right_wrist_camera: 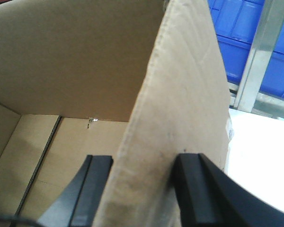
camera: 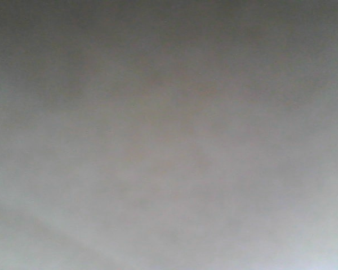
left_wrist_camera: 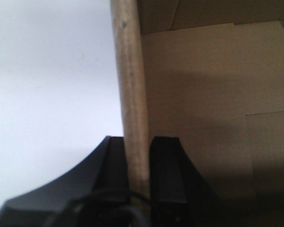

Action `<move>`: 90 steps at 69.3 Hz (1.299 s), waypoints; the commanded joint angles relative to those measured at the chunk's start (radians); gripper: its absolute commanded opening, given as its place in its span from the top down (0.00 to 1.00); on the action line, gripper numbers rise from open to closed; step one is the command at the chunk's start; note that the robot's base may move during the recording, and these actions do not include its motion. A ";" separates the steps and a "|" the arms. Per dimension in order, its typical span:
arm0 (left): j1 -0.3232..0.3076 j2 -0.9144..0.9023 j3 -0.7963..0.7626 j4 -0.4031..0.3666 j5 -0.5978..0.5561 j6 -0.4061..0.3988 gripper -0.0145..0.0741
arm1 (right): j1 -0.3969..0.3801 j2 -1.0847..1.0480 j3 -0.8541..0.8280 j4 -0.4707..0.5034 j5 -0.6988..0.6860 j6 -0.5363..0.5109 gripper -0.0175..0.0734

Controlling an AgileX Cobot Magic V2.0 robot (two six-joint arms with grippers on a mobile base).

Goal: Grab box from left shelf to table start
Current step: 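Hold the box raised in both grippers while the base drives to the table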

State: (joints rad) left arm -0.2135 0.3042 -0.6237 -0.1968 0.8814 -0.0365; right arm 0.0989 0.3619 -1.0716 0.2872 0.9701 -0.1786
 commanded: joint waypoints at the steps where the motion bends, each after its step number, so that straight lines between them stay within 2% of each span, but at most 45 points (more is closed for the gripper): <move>1: -0.001 0.014 -0.008 0.053 0.056 0.030 0.95 | 0.000 0.004 -0.030 0.013 -0.085 -0.021 0.74; 90: -0.001 0.014 -0.008 0.051 0.056 0.030 0.95 | 0.000 0.004 -0.030 0.013 -0.085 -0.021 0.74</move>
State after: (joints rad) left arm -0.2135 0.3042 -0.6237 -0.1968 0.8814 -0.0365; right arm 0.0989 0.3619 -1.0716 0.2872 0.9701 -0.1786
